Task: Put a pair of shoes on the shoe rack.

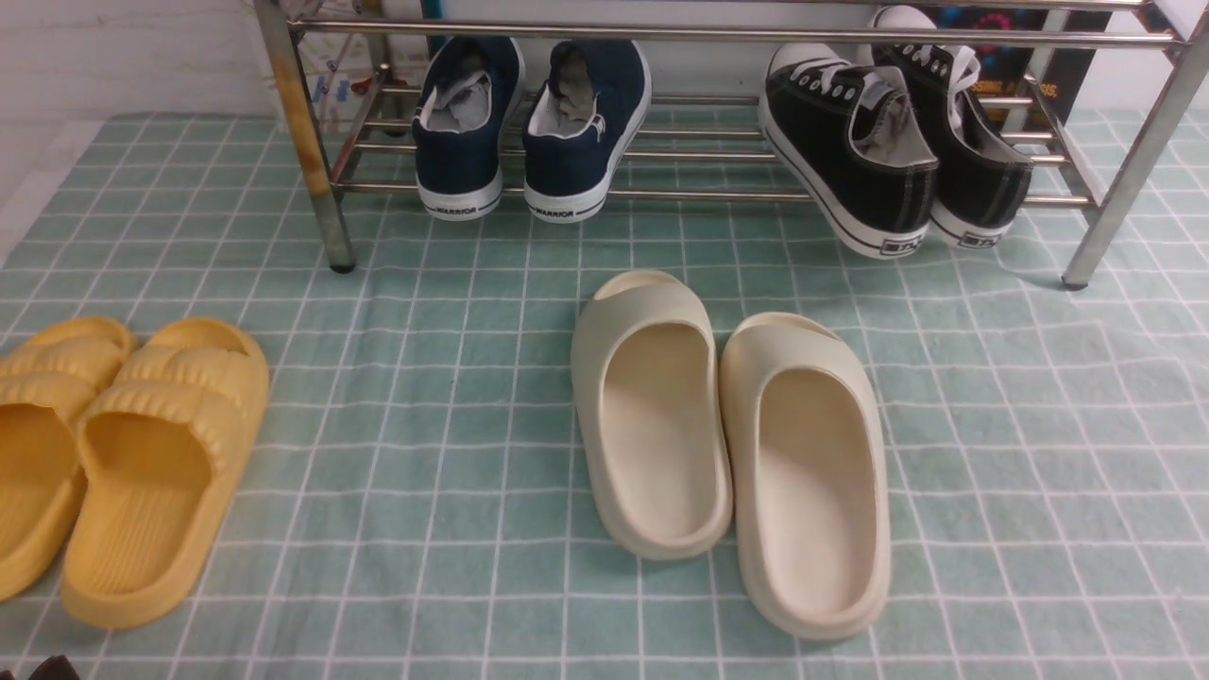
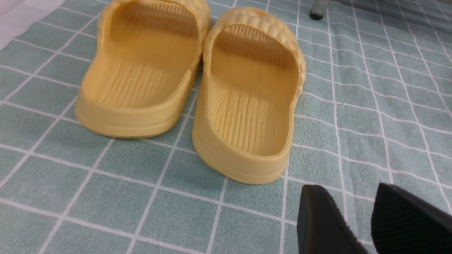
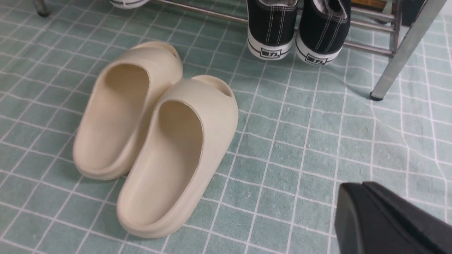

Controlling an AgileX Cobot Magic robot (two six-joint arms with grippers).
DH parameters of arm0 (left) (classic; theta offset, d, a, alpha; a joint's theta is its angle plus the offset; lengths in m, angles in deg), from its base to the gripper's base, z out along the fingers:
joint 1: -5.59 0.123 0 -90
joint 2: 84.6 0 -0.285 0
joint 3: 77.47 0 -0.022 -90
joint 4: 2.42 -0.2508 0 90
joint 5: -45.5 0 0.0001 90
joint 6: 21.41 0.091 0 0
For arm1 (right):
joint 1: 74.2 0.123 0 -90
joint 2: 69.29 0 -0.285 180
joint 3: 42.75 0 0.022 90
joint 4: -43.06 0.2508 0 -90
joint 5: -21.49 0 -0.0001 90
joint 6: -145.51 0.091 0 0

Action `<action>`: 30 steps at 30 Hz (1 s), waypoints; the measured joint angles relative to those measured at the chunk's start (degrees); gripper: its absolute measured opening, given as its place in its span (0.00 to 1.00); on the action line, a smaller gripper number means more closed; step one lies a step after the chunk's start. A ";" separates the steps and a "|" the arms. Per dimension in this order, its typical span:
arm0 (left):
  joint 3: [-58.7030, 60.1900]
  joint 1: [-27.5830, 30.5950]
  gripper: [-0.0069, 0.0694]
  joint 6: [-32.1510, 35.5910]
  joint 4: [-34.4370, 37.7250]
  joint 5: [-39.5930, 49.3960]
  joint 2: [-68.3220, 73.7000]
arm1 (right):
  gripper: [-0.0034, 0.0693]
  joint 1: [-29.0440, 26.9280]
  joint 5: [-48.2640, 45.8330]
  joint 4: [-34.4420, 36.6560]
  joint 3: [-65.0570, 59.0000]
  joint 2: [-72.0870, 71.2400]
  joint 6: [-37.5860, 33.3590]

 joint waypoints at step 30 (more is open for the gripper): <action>0.00 0.00 0.40 -0.05 0.00 0.00 0.00 | 0.04 -1.39 26.32 -7.44 -26.63 -17.93 4.75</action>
